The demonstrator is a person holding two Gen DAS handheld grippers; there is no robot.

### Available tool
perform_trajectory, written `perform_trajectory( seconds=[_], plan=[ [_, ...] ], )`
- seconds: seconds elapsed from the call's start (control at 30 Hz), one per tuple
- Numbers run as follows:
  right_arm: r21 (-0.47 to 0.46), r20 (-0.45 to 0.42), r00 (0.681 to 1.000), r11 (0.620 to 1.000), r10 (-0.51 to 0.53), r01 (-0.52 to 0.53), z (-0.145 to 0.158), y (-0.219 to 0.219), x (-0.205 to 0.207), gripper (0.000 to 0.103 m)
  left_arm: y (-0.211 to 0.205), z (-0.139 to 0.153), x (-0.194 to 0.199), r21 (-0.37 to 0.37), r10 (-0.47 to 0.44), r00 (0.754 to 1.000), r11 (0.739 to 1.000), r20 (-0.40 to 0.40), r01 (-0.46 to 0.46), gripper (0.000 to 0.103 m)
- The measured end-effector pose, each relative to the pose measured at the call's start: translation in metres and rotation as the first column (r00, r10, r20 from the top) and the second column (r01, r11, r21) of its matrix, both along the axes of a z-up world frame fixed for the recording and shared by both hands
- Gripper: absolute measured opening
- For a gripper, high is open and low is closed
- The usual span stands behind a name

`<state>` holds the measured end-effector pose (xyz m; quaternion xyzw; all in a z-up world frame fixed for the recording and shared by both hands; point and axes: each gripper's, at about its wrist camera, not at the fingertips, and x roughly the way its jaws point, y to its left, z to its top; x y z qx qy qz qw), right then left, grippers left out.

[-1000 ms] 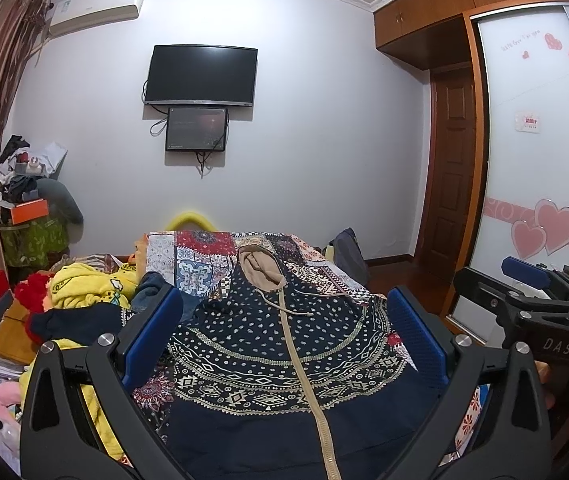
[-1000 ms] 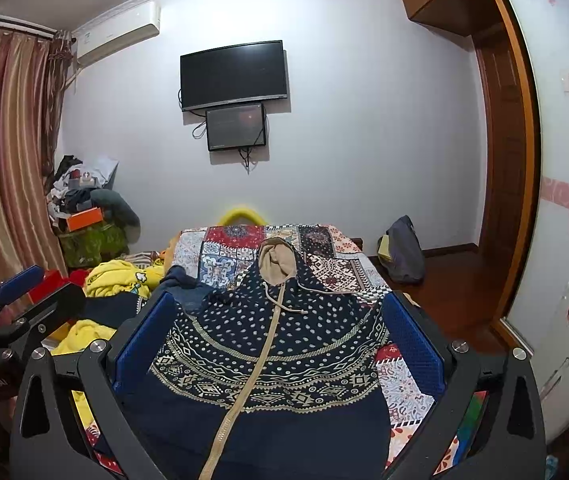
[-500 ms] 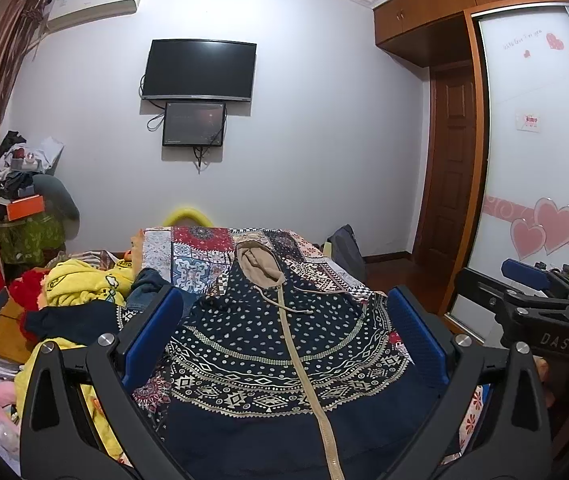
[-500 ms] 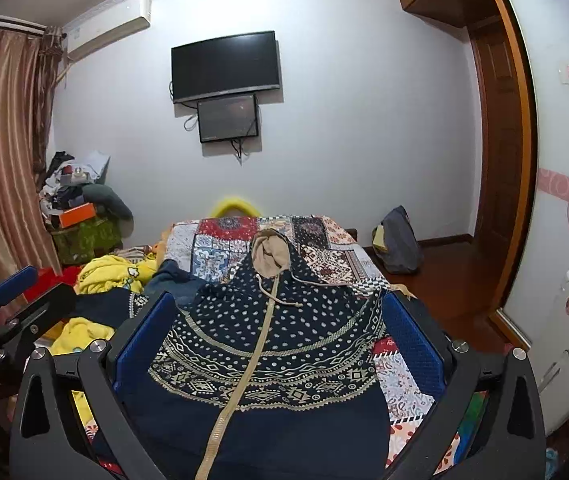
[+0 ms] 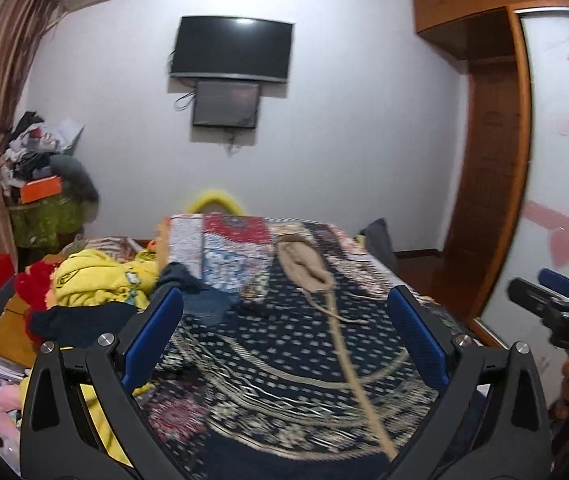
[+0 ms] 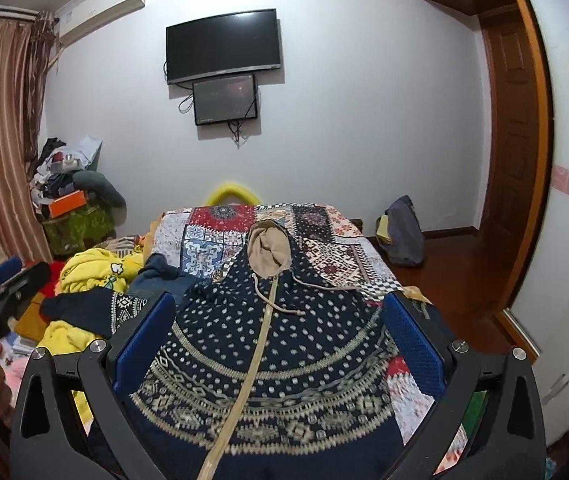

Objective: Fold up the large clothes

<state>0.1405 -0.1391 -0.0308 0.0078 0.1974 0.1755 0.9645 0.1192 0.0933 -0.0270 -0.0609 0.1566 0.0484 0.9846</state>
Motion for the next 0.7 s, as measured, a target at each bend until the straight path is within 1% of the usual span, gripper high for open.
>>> perform_trajectory(
  seconds=[0.07,0.13,0.23,0.27,0.3,0.37,0.43,0.5,0.53,0.6,0.63,0.67,0.7],
  plan=[
    [-0.012,0.001,1.0,1.0,0.004,-0.004,-0.002,0.006,0.013,0.103,0.027,-0.005,0.016,-0.022,0.054,0.998,0.998,-0.011,-0.054,0.103],
    [-0.027,0.005,1.0,1.0,0.009,-0.009,-0.004,0.015,0.029,0.103,0.048,-0.008,0.028,-0.03,0.085,0.996,0.996,-0.022,-0.085,0.103],
    [-0.044,0.006,1.0,0.999,0.029,-0.029,-0.007,0.027,0.053,0.103,0.087,-0.018,0.052,-0.04,0.117,0.989,0.992,-0.095,-0.121,0.103],
    [-0.048,0.002,0.999,0.998,0.044,-0.043,-0.008,0.032,0.064,0.103,0.101,-0.023,0.06,-0.058,0.122,0.984,0.99,-0.129,-0.13,0.103],
    [-0.05,-0.003,0.998,0.997,0.056,-0.056,-0.008,0.035,0.072,0.103,0.12,-0.03,0.069,-0.092,0.129,0.978,0.985,-0.163,-0.146,0.103],
    [-0.062,-0.016,0.997,0.995,0.081,-0.082,-0.01,0.045,0.094,0.103,0.144,-0.041,0.08,-0.143,0.138,0.97,0.975,-0.201,-0.169,0.103],
    [-0.086,-0.028,0.995,0.992,0.095,-0.097,-0.015,0.057,0.115,0.103,0.172,-0.057,0.092,-0.195,0.146,0.956,0.96,-0.256,-0.199,0.103],
    [-0.103,-0.052,0.993,0.989,0.102,-0.107,-0.023,0.068,0.132,0.103,0.199,-0.08,0.106,-0.233,0.151,0.929,0.943,-0.339,-0.238,0.103],
    [-0.108,-0.077,0.991,0.988,0.106,-0.114,-0.03,0.073,0.143,0.103,0.209,-0.09,0.109,-0.25,0.152,0.918,0.934,-0.365,-0.254,0.103],
    [-0.113,-0.124,0.986,0.985,0.113,-0.127,-0.043,0.082,0.16,0.103,0.235,-0.118,0.116,-0.31,0.152,0.897,0.903,-0.416,-0.296,0.103],
    [-0.117,-0.153,0.982,0.984,0.114,-0.133,-0.051,0.087,0.168,0.103,0.247,-0.131,0.118,-0.331,0.157,0.885,0.888,-0.438,-0.321,0.103],
    [-0.124,-0.183,0.976,0.982,0.12,-0.144,-0.062,0.092,0.175,0.103,0.254,-0.14,0.118,-0.342,0.156,0.878,0.879,-0.453,-0.333,0.103],
    [-0.135,-0.208,0.97,0.979,0.122,-0.153,-0.07,0.097,0.181,0.103,0.265,-0.156,0.12,-0.357,0.158,0.862,0.863,-0.482,-0.357,0.102]
  ],
)
